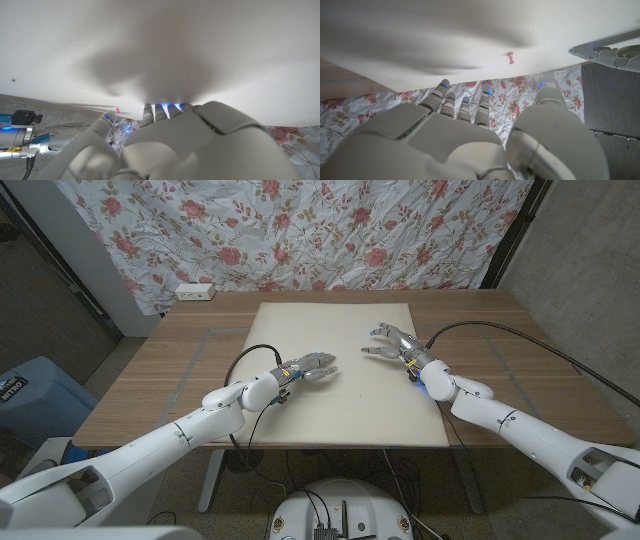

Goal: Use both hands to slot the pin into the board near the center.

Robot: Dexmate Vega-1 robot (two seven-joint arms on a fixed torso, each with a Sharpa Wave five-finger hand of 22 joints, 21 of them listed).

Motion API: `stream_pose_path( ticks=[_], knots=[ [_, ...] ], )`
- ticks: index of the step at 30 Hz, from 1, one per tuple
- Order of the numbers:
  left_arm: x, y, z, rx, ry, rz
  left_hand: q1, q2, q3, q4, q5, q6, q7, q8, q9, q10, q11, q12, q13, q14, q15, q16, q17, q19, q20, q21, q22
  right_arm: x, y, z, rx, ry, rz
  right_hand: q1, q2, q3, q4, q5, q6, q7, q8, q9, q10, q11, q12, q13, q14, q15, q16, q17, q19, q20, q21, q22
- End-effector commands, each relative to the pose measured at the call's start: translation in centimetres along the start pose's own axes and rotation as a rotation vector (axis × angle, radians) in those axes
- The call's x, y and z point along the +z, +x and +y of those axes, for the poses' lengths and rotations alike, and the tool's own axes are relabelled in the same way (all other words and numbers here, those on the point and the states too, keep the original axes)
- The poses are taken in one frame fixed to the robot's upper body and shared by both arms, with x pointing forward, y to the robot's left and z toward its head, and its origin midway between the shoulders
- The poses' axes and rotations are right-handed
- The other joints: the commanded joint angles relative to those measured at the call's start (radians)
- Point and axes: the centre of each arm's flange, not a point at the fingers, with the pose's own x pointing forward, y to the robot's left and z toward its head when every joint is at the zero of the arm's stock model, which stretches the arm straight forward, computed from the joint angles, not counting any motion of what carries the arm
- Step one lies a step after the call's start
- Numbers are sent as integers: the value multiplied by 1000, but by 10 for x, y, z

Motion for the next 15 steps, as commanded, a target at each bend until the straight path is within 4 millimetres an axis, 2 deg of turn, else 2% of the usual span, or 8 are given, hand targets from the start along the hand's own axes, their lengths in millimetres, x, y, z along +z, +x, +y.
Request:
stream_pose_path(
  ticks=[1,15],
  knots=[
    [5,-2,12,49,-18,-20,12,122,9,0,3,11,-4,4,1,3,-9,2,0,3,-33,7,1,1,-115,8,1,4,-2,-7,-7,8,-21,-8,6,-1,-2,9,-5,2,-5,0,5,3,9,3,8,0,3,1,11,-5,5,0],
    [5,-11,23,100,-48,-12,14,121,16,-2,3,18,-4,4,1,5,-6,1,0,6,-35,7,0,8,-113,8,1,5,-4,-13,-26,33,-32,-10,24,5,-2,6,-15,3,-18,-2,15,6,13,3,13,-1,6,0,20,-9,7,0]
  ],
)
